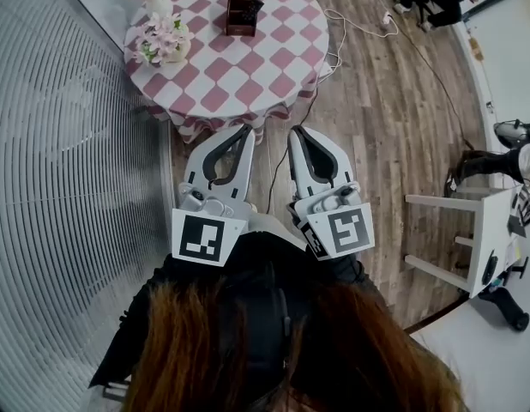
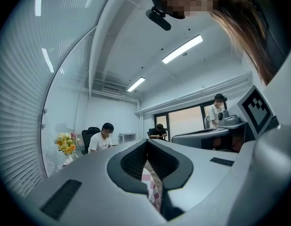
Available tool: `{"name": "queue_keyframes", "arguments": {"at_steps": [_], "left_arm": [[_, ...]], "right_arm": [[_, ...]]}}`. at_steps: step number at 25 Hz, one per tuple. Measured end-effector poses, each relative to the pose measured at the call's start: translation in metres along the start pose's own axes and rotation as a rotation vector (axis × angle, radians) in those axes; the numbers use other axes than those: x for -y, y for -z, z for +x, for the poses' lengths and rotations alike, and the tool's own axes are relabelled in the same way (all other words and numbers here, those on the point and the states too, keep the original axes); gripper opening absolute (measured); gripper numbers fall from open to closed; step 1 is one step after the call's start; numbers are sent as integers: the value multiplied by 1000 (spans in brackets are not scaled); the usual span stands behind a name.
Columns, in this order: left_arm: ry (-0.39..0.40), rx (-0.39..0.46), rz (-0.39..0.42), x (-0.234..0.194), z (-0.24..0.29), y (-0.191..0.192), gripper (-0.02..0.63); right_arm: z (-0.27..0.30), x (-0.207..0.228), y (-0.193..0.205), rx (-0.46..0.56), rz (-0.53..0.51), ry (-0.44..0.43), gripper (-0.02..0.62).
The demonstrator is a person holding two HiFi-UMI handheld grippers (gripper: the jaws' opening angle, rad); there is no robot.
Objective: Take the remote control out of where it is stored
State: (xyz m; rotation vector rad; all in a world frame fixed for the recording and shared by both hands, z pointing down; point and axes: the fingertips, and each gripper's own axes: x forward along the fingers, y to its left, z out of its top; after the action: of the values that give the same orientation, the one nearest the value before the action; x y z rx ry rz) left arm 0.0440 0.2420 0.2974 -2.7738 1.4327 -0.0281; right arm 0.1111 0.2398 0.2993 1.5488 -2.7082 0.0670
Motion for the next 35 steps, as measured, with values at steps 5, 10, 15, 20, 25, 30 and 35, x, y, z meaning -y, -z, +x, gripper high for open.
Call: {"name": "queue_keyframes", "arguments": {"at_steps": [5, 10, 15, 20, 25, 30, 35], "left_arm": [[-29, 37, -15, -13, 4, -5, 9], [-33, 41, -12, -24, 18, -2, 9], [-35, 53, -15, -41, 36, -1, 9], [-30, 32, -23, -68, 60, 4, 9], [-38, 33, -31, -105, 88, 4, 9], [-34, 15, -42, -142, 114, 11, 9], [-29, 17, -52, -173, 139, 14, 9]], "right_arm": [[12, 6, 2, -4, 12, -17, 14], [22, 16, 4, -4, 15, -5, 14], [41, 27, 5, -10, 11, 4, 14], [74, 37, 7, -18, 18, 7, 14], [112, 44, 5, -23, 18, 1, 14], [156, 48, 4, -36, 36, -28, 14], [189, 55, 2, -46, 35, -21, 14]]}}
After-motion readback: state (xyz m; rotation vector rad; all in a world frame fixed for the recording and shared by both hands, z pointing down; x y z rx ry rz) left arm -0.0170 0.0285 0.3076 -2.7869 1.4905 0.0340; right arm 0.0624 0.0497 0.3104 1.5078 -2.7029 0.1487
